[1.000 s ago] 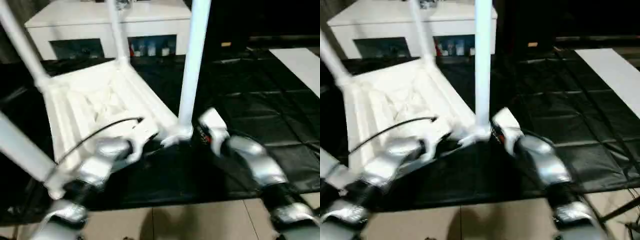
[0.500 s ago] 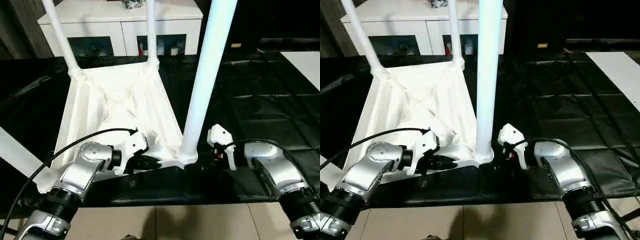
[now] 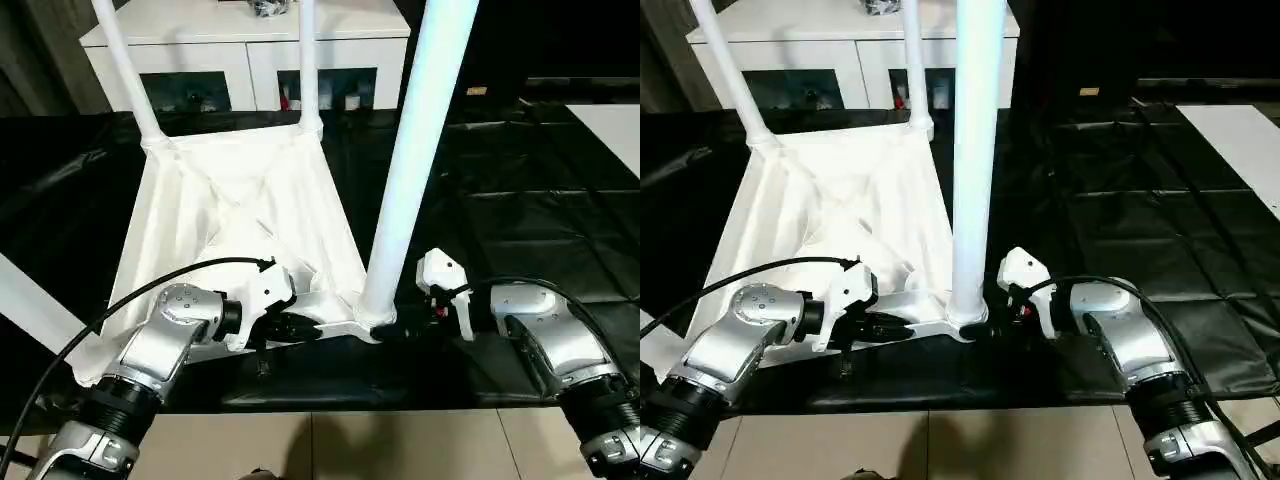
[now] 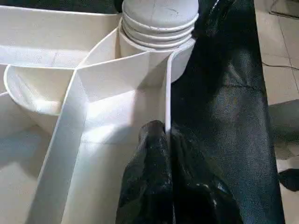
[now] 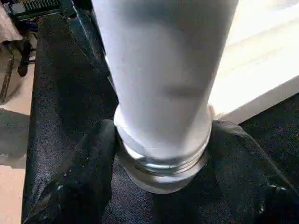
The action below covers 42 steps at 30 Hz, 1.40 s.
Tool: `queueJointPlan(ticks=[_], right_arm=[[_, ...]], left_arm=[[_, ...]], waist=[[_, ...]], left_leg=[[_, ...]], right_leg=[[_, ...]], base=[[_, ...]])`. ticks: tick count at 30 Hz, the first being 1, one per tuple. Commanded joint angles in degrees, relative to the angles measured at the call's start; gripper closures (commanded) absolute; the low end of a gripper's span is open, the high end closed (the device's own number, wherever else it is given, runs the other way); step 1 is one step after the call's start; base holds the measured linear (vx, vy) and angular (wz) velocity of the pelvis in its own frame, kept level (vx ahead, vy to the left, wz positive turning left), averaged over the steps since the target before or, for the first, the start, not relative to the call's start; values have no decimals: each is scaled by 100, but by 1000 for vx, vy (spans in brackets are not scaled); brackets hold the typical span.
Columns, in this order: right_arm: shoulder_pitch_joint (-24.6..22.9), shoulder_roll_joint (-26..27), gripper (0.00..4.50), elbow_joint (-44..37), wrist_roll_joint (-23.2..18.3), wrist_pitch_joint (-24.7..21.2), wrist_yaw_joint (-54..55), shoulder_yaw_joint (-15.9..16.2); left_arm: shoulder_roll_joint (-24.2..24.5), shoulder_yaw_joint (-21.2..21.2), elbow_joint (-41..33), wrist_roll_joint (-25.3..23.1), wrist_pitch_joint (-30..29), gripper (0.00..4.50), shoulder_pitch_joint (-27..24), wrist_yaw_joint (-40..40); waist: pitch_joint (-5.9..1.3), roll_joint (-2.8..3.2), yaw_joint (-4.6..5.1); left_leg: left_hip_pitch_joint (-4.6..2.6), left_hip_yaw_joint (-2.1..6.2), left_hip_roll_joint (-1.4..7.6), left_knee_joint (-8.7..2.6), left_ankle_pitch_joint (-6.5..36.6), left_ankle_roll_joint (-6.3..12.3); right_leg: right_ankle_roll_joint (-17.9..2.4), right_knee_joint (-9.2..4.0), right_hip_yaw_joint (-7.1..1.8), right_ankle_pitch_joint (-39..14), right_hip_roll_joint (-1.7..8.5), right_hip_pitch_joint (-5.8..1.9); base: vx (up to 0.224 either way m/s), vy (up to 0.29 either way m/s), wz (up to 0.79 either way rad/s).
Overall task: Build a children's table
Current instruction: Rotate leg to tighten
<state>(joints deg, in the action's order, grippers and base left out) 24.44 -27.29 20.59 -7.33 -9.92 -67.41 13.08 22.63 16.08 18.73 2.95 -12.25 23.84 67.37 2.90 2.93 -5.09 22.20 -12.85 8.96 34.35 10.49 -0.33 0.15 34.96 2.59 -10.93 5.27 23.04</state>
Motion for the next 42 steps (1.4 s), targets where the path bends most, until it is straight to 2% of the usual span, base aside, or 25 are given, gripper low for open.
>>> queueJointPlan(ticks=[1,8,13,17,18,19,21,23,25,26,27,28,30,34,36,37,41,42], right_arm=[[20,84,173,-42,-138,7,-52,8],[-8,144,185,-25,-110,55,16,-10],[17,471,185,93,-47,196,600,-160],[64,1053,185,363,287,318,1798,-218],[64,1056,185,365,289,318,1805,-218],[82,1309,185,466,410,353,2276,-236],[114,1489,185,547,457,298,2607,-276],[222,1772,186,747,546,180,3216,-381],[429,2047,186,1138,701,61,4020,-528],[556,2175,186,1374,826,72,4474,-580],[600,2222,186,1454,867,84,4614,-597],[715,2341,186,1651,970,111,4960,-635],[864,2476,186,1874,1090,119,5320,-638],[910,2565,186,1932,1141,363,5190,-538],[802,2558,186,1724,966,450,4860,-597],[756,2529,138,1633,867,434,4706,-640],[641,2251,122,1464,700,427,4214,-626],[620,2186,100,1430,683,423,4105,-612]], left_arm=[[-110,-57,-191,348,113,450,12,117],[-126,-53,-162,318,121,450,22,110],[-267,-59,-9,131,82,450,88,-296],[-798,-133,549,-183,167,450,415,-1317],[-801,-133,552,-185,167,450,417,-1322],[-1039,-157,798,-290,132,450,587,-1755],[-1220,-206,969,-321,58,450,716,-2059],[-1487,-283,1239,-378,-45,450,924,-2540],[-1713,-342,1579,-512,-63,450,1129,-2995],[-1808,-349,1764,-608,-13,450,1233,-3242],[-1841,-356,1831,-638,4,450,1268,-3319],[-1924,-377,1995,-706,50,450,1354,-3515],[-1982,-368,2150,-793,112,450,1431,-3665],[-1969,-258,2178,-871,222,450,1409,-3592],[-1904,-187,2053,-885,299,450,1326,-3414],[-1865,-151,1988,-886,326,450,1277,-3292],[-1703,-37,1796,-844,419,450,1086,-2882],[-1671,-25,1755,-835,430,450,1051,-2824]], waist=[[-367,-114,23],[-371,-117,26],[-365,-116,50],[-356,-138,134],[-355,-140,148],[-359,-142,169],[-355,-137,194],[-370,-137,198],[-358,-112,231],[-382,-95,219],[-371,-105,242],[-379,-99,253],[-382,-96,268],[-400,-94,275],[-393,-137,262],[-390,-137,262],[-387,-142,257],[-385,-140,257]], left_leg=[[-145,257,456,-406,1211,348],[-142,257,454,-401,1186,358],[-142,263,450,-405,1237,315],[-141,281,428,-424,1375,163],[-142,279,424,-423,1377,142],[-143,284,420,-424,1400,128],[-147,279,414,-424,1400,128],[-141,281,404,-414,1331,158],[-148,272,386,-414,1359,149],[-144,291,383,-408,1330,121],[-130,284,384,-416,1326,131],[-149,279,380,-408,1345,130],[-131,281,371,-405,1326,172],[-108,277,381,-384,1143,351],[-101,276,391,-387,1133,427],[-99,273,389,-383,1139,457],[-92,277,406,-385,1101,520],[-93,279,407,-387,1105,526]], right_leg=[[-1391,-420,-241,-1200,371,-198],[-1412,-408,-237,-1130,369,-205],[-1402,-419,-239,-1241,374,-193],[-1308,-457,-242,-1505,380,-194],[-1292,-458,-242,-1525,379,-189],[-1264,-463,-241,-1548,378,-193],[-1240,-473,-249,-1556,369,-179],[-1237,-471,-244,-1489,378,-197],[-1261,-492,-246,-1520,359,-162],[-1254,-479,-233,-1492,382,-205],[-1250,-487,-235,-1459,368,-197],[-1253,-490,-235,-1416,363,-180],[-1267,-494,-235,-1329,373,-200],[-1336,-458,-225,-982,380,-237],[-1342,-461,-222,-1032,390,-242],[-1331,-463,-221,-1079,388,-246],[-1346,-449,-222,-1061,390,-250],[-1346,-451,-219,-1078,390,-249]], base=[[0,0,0],[0,0,0],[0,0,0],[0,0,0],[0,0,0],[0,0,0],[0,0,0],[0,0,0],[0,0,0],[0,0,0],[0,0,0],[0,0,0],[0,0,0],[0,0,0],[0,0,0],[0,0,0],[0,0,0],[0,0,0]])
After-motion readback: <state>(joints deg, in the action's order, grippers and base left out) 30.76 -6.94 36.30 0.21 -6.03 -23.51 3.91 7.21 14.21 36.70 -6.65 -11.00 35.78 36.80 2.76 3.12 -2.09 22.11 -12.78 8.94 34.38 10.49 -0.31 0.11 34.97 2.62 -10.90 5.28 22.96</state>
